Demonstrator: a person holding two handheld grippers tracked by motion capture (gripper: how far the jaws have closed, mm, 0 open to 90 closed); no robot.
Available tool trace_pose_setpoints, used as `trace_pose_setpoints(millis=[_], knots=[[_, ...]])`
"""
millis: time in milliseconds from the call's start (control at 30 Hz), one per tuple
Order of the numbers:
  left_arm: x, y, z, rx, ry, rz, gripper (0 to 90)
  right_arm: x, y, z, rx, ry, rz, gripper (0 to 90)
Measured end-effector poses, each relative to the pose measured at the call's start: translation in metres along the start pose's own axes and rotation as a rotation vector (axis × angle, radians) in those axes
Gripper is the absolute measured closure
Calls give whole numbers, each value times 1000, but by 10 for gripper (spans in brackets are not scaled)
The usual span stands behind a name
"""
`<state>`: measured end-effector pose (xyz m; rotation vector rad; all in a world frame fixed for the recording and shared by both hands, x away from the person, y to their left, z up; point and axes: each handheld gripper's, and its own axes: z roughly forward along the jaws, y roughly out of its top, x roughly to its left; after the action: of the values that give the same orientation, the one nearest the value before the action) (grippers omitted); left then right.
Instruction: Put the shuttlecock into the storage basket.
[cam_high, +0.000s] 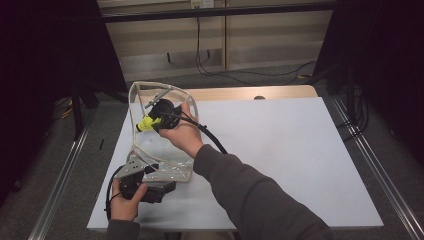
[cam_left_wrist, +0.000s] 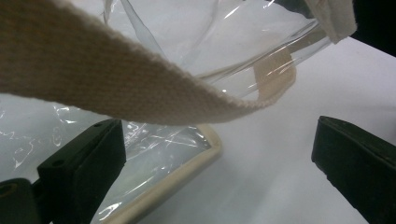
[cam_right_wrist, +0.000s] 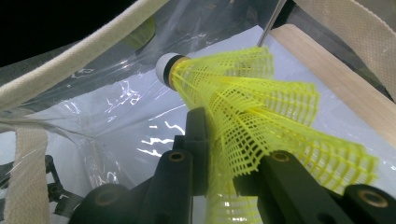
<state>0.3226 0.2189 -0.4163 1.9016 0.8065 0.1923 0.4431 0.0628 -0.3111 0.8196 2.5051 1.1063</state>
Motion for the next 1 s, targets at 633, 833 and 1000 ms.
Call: trace_pose_setpoints(millis=[633,833,1000], knots=[[-1,0,0,-6,4,-2,29,5,-4,13,22,-3,6,790],[-1,-1,-1,-4,5,1,29,6,-5,17,26,0,11,790],[0,-1,-1,-7,6,-3,29,8,-5,21,25,4,11,790]])
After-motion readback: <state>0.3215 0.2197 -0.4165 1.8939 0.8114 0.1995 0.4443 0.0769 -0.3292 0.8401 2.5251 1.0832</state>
